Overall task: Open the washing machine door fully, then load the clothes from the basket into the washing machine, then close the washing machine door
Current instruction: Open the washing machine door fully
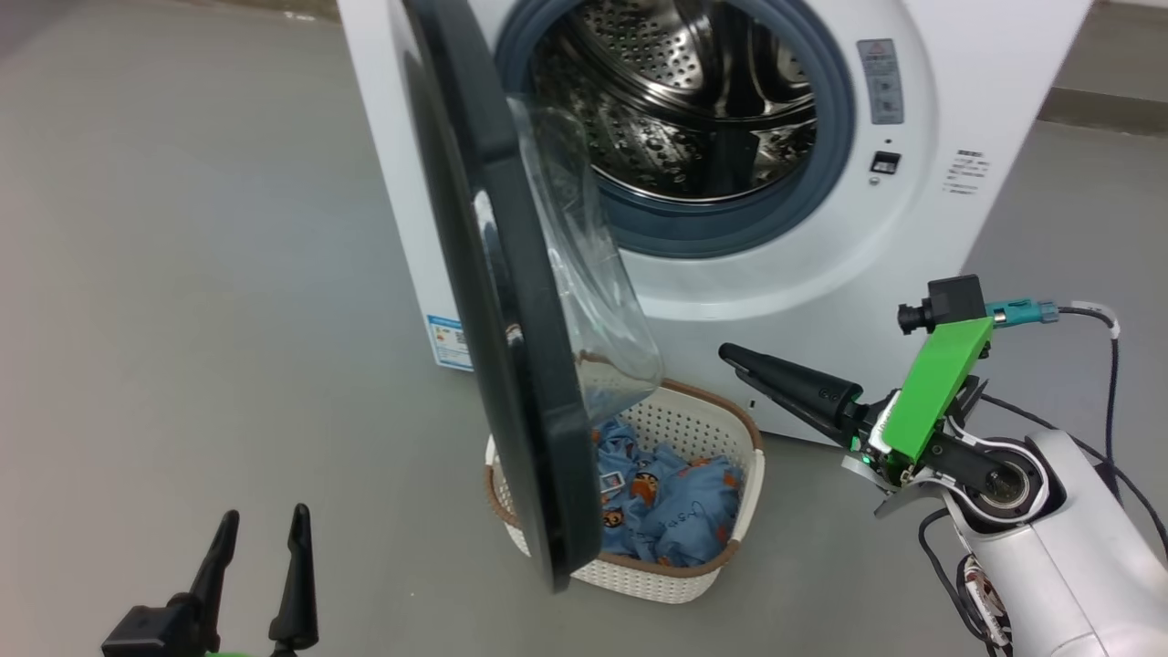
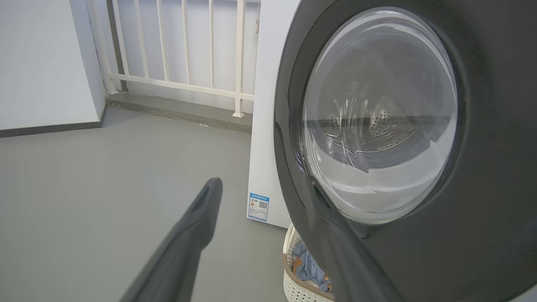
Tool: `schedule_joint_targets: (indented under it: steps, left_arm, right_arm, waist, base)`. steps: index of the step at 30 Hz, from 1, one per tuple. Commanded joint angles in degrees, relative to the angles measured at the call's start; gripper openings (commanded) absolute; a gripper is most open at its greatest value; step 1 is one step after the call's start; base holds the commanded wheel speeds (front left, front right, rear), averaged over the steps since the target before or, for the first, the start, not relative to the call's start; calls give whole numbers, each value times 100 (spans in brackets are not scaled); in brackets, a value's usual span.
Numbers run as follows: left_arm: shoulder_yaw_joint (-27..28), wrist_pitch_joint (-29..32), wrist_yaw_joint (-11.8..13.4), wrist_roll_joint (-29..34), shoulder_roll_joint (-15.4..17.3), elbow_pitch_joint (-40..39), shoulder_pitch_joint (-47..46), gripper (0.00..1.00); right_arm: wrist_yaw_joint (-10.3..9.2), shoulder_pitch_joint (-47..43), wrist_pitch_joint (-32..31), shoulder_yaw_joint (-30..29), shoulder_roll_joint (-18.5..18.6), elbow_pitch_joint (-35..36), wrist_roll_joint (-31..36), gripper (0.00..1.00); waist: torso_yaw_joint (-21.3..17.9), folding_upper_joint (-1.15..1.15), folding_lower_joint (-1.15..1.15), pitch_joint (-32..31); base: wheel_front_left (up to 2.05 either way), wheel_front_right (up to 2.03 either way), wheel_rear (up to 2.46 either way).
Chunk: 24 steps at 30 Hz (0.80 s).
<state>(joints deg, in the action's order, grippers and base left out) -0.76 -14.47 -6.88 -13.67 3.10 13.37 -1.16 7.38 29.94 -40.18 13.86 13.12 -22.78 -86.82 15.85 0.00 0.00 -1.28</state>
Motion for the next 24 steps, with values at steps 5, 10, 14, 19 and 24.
schedule_joint_targets:
  steps: [5, 10, 14, 19, 24]
  left_arm:
    - [204, -52, -38, 35, 40, -132, -95, 100]
    - [225, -52, -39, 45, 27, -150, -85, 100]
    - [319, -52, -39, 44, 25, -171, -116, 100]
    - [400, -52, -41, 76, 60, -240, -113, 100]
    - [428, -52, -35, 87, 47, -313, -77, 100]
  right_arm:
    - [11, -172, 454, 191, 144, 595, 498, 100]
    - [11, -339, 1070, 371, 266, 1035, 954, 100]
    - [11, -508, 1727, 458, 395, 1309, 1260, 100]
    - [11, -726, 2409, 555, 532, 1510, 1449, 100]
    - [11, -928, 3063, 671, 679, 1641, 1725, 100]
  waist:
    - [-465, 0, 0, -23]
    - [-786, 0, 0, -22]
    - [-1017, 0, 0, -6]
    - [-1300, 0, 0, 52]
    - [-1524, 0, 0, 96]
  base:
    - [0, 0, 0]
    - [0, 0, 0]
    - [0, 0, 0]
    - [0, 0, 0]
    - [0, 0, 0]
